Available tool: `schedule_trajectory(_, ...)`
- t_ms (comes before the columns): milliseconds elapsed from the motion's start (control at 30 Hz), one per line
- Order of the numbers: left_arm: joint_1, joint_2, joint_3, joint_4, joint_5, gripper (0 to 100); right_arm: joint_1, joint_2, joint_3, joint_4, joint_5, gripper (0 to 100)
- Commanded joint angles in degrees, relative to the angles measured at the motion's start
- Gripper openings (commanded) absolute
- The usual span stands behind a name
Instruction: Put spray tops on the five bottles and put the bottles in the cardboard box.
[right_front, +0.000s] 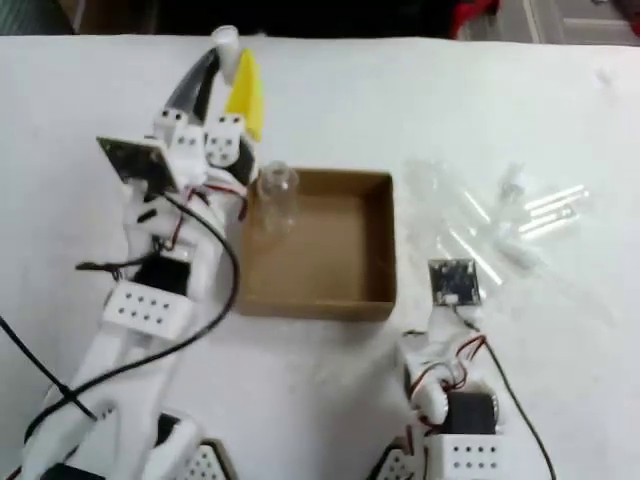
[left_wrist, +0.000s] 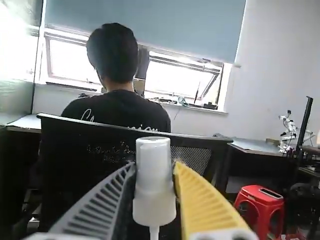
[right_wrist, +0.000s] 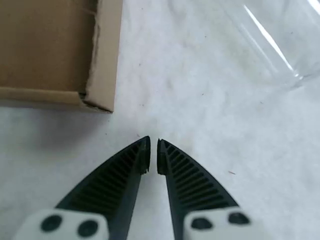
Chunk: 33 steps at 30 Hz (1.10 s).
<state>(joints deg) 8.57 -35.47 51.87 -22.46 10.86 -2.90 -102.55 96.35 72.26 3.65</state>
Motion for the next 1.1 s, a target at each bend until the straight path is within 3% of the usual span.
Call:
schedule_trajectory(0,-0.1,0.1,-2.7,-2.1,1.8,2,0.0,-0.6,0.5,0.3,0.4,1.5)
schedule_trajectory(467,1.8,0.5,-2.5,-6.2,1.6,2,0.0,-0.6,0.5,0.3,0.4,1.5)
schedule_trajectory(767,1.6,13.2,-5.3,-11.2,1.6,2,0.0,-0.6,0.5,0.3,0.4,1.5)
schedule_trajectory(1067,1.8,13.7,-1.7,-12.2,1.6,2,0.0,-0.6,0.5,0.3,0.4,1.5)
